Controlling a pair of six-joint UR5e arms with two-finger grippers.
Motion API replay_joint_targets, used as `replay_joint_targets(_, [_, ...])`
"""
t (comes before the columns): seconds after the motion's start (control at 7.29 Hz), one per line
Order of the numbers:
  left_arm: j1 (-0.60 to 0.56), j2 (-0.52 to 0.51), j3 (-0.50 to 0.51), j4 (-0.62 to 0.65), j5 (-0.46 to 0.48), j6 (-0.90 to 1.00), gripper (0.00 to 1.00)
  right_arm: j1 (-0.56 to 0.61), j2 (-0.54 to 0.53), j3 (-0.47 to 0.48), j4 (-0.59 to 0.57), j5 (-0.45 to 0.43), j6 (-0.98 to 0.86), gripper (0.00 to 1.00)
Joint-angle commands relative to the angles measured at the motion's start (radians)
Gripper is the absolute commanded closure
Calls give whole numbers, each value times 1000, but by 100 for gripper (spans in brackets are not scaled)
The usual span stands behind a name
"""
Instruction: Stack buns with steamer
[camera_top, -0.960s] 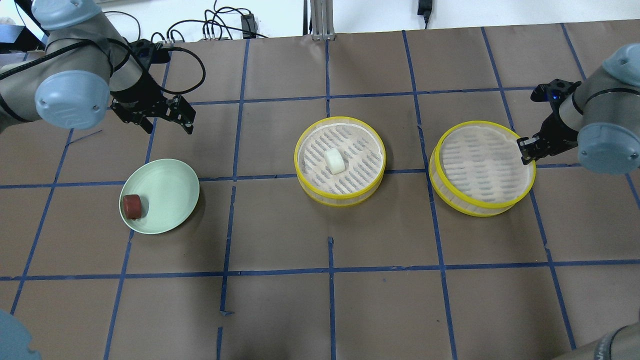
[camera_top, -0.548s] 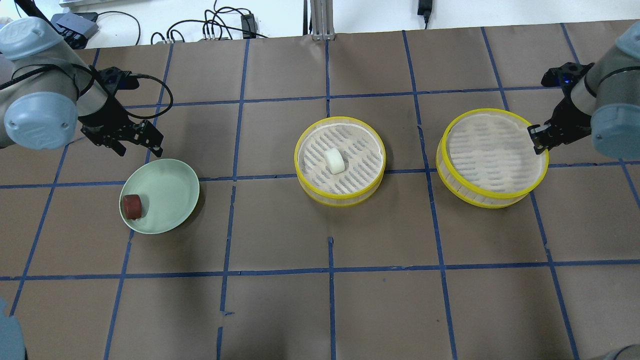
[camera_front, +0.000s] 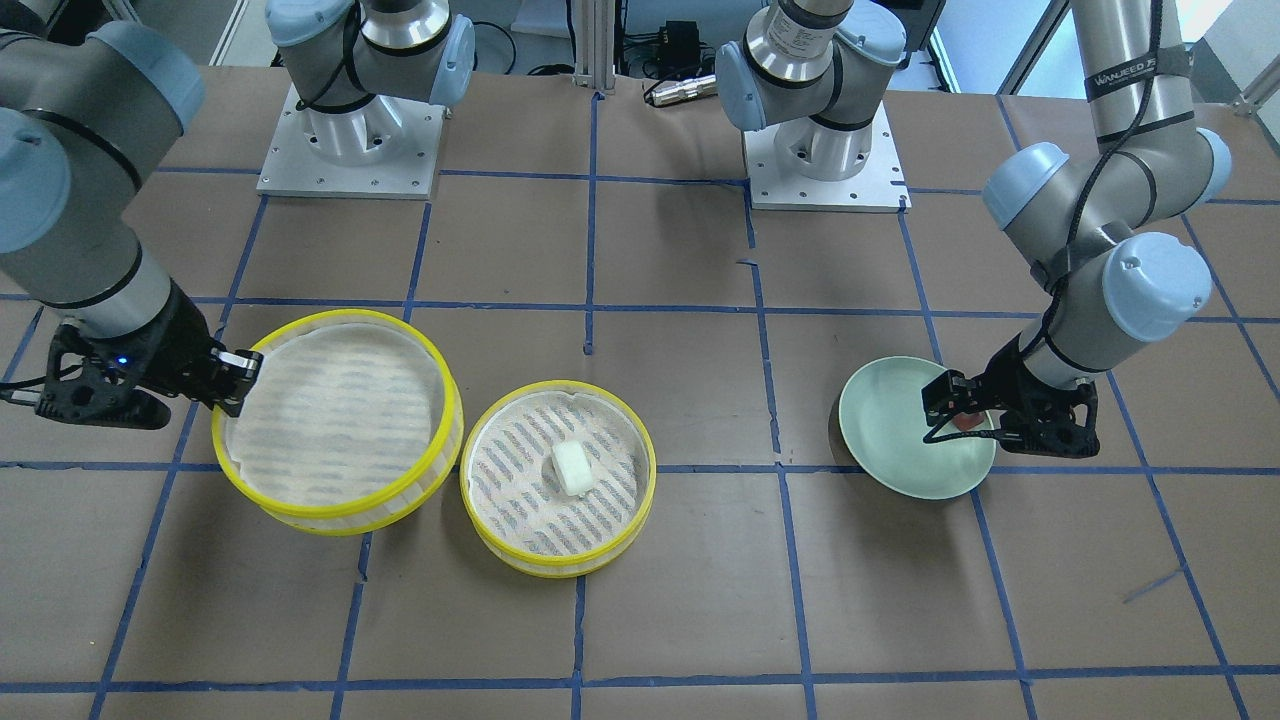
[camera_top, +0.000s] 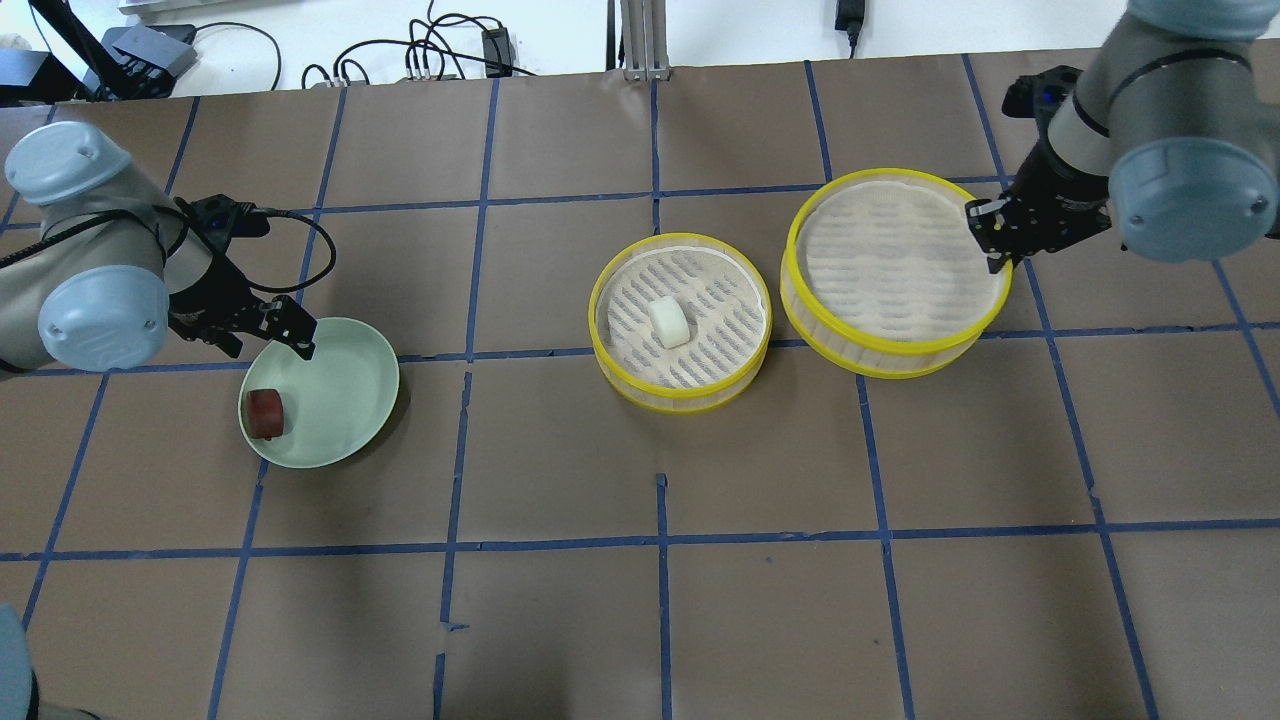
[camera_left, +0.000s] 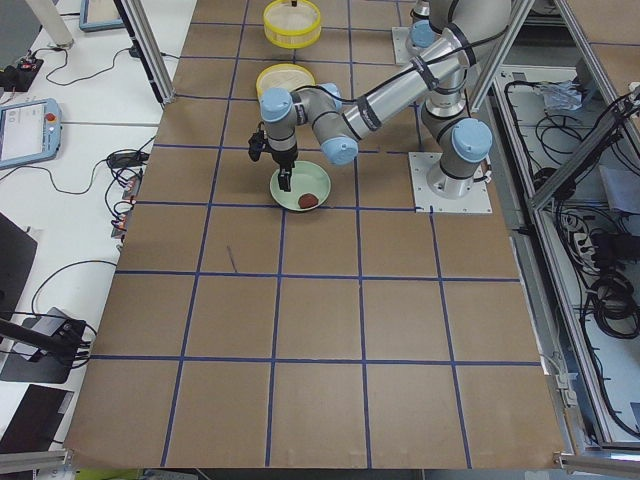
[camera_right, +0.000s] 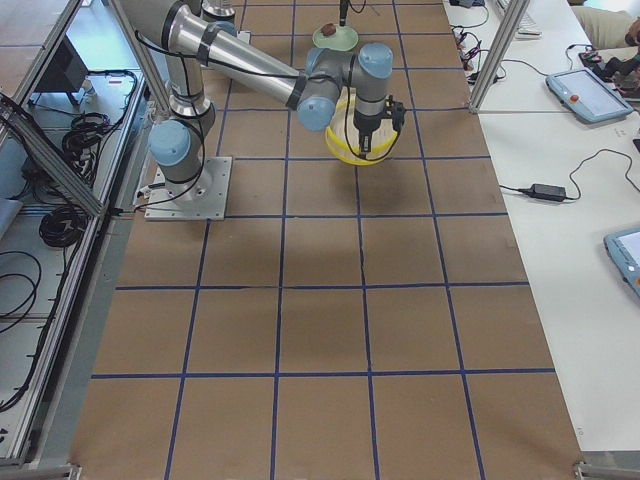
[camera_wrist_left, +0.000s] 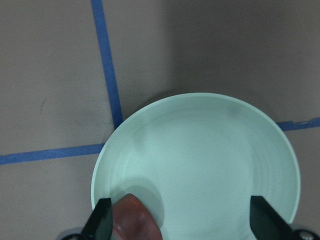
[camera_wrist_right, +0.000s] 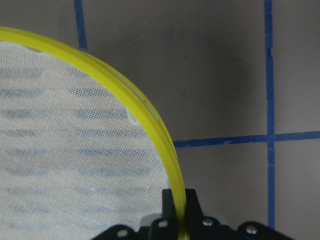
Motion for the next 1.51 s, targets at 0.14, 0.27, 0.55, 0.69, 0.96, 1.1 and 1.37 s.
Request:
replay_joint_targets(0.14, [6, -26, -46, 11, 93, -11, 7, 175, 19, -48, 41, 31, 265, 92])
replay_joint_targets(0.27, [1, -39, -46, 10, 93, -12, 7, 184, 37, -48, 40, 28, 272, 92])
replay_joint_targets(0.55, [2, -43, -45, 7, 94, -12, 30, 192, 58, -45, 29, 29, 306, 92])
replay_joint_targets(0.69, [1, -43, -46, 2, 99, -17, 50, 206, 62, -46, 28, 28, 312, 92])
replay_joint_targets(0.96, [-1, -43, -43, 0, 104, -14, 81, 206, 65, -46, 28, 25, 329, 92])
replay_joint_targets(1.1, [-2, -37, -37, 0, 104, -14, 99, 219, 62, -48, 28, 23, 376, 92])
replay_joint_targets(1.37, [-22, -14, -24, -3, 91, -29, 100, 267, 68, -43, -6, -12, 399, 92])
